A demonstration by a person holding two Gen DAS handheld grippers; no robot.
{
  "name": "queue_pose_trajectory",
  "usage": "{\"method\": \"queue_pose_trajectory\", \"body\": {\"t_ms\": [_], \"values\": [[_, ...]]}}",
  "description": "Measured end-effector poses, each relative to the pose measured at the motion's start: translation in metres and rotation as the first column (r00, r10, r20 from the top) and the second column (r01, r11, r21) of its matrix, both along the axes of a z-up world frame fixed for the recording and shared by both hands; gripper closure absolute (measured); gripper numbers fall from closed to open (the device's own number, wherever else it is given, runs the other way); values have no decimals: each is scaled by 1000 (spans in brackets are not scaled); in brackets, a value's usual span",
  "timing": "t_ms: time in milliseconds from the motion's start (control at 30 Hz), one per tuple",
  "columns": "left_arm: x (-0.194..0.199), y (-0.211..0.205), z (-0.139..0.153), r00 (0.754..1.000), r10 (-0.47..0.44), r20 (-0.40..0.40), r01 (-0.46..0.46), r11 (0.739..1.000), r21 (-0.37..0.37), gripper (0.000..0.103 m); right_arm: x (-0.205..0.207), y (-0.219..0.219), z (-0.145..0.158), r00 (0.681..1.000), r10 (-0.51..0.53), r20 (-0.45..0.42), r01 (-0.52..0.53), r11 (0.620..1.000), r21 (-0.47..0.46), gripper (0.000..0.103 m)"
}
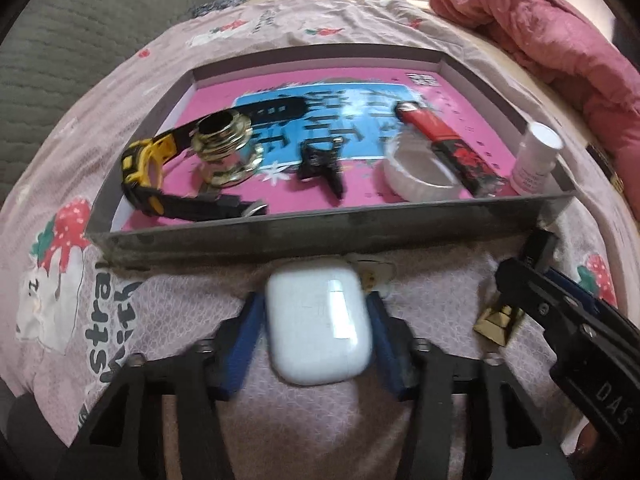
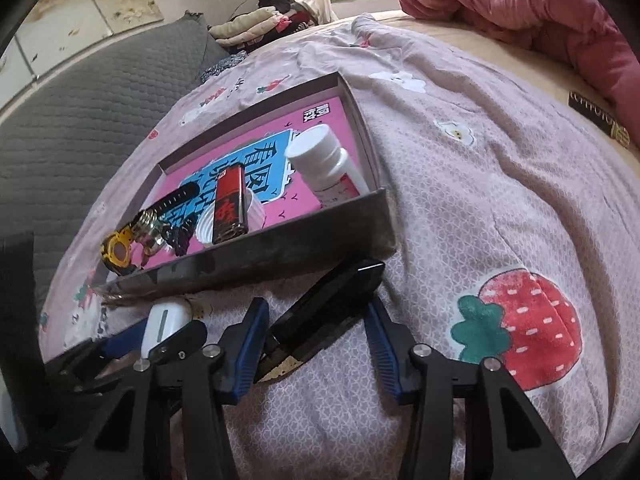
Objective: Organize rigid objects
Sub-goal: 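Close left tool on the white earbud case while right tool grasps the gold-black lighter, then lift and carry the earbud case with left tool while right tool carries the lighter into the box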
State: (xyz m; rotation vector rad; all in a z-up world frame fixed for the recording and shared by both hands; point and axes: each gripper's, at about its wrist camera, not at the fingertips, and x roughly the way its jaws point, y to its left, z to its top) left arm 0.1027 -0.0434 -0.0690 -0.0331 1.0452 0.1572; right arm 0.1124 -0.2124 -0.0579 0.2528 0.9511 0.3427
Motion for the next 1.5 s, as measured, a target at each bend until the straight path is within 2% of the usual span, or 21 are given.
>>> {"method": "queue_pose_trajectory", "body": {"t_ms": [67, 167, 233, 400, 600, 667, 767, 867, 933, 1067, 1233, 1500], "values": [[-1, -3, 1, 1000, -11, 2, 11, 1000, 17, 54, 0, -3, 0, 1000, -9, -18, 10, 999, 31, 58], [-1, 1, 2, 1000, -6, 3, 6, 1000, -19, 54, 2, -3, -2, 999, -13, -52, 17, 997, 79, 59], [-2, 1, 1, 1000, -7, 0, 7, 1000, -23, 54, 5, 0, -4, 998, -14, -65, 19, 997, 72, 58], [-1, 2, 0, 1000, 8, -1, -8, 999, -50, 54, 13, -4, -10, 991, -67, -118, 83, 987, 134, 57], [-4, 0, 2, 1000, 8, 14, -7, 999, -39, 55, 6, -14, -8, 994, -51, -93, 68, 980, 188, 69], [-5, 2, 4, 1000, 6, 16, -5, 998, -59, 55, 1, -15, -1, 997, -44, -67, 56, 980, 191, 72], [-11, 4, 9, 1000, -8, 20, 9, 997, -74, 55, -8, -11, 12, 1000, -22, -10, 23, 989, 144, 74], [-20, 10, 15, 999, -2, 32, 6, 991, -135, 55, -18, -4, 29, 997, 12, 73, -17, 997, 78, 77], [-25, 14, 20, 999, 5, 48, 3, 987, -163, 55, -27, 2, 43, 988, 40, 147, -44, 999, 25, 78], [-35, 21, 38, 996, 11, 89, 6, 983, -184, 55, -37, 12, 65, 964, 78, 253, -77, 997, -15, 78], [-42, 28, 65, 987, 20, 160, 7, 985, -172, 55, -48, 26, 85, 930, 121, 348, -103, 992, -69, 78], [-36, 43, 93, 965, 32, 260, 3, 991, -131, 55, -37, 34, 96, 917, 100, 386, -99, 995, -24, 78]]}}
